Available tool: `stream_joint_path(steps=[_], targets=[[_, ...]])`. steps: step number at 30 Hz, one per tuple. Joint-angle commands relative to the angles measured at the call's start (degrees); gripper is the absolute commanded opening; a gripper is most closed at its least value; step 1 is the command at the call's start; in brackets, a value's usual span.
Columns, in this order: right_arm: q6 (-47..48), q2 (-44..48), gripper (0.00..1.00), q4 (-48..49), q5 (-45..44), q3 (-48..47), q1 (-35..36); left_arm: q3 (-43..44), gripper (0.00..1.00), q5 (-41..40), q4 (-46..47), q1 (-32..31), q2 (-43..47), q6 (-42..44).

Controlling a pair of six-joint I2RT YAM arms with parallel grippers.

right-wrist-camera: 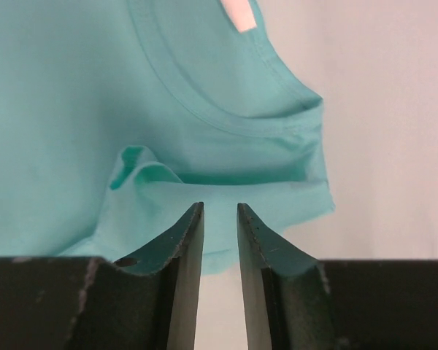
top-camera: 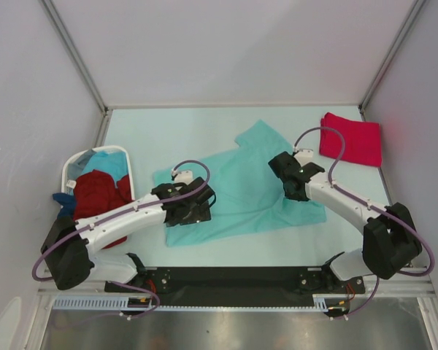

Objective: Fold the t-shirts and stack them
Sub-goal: Fold the flattened tshirt in 1/3 of the way

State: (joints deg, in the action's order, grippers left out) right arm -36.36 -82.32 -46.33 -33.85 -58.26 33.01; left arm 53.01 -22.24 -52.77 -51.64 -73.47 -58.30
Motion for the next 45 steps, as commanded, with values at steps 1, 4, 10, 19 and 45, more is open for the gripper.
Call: stream_joint_path(steps=[1,4,10,19,45], targets=[[-2.2,2.5,0.33,-3.1,-1.5,2.7,-1.2,0.2,0.93,0.9,2.7,-0.4,-1.4,2.6],[-2.6,3.0,0.42,-3.1,-0.2,4.5,-2.3,0.1,0.93,1.7,3.7,-0.4,-2.4,3.4],[-3.1,0.8,0.46,-1.9,2.5,5.3,-3.4,0.7,0.93,2.7,4.9,-0.4,-4.0,4.5],[-3.0,-4.1,0.47,1.9,6.2,6.3,-4.2,0.4,0.94,3.0,5.3,-0.4,-4.7,5.5],[-1.0,-6.9,0.54,5.4,4.8,3.1,-7.0,2.0,0.94,3.5,6.5,-0.3,-7.8,7.6]])
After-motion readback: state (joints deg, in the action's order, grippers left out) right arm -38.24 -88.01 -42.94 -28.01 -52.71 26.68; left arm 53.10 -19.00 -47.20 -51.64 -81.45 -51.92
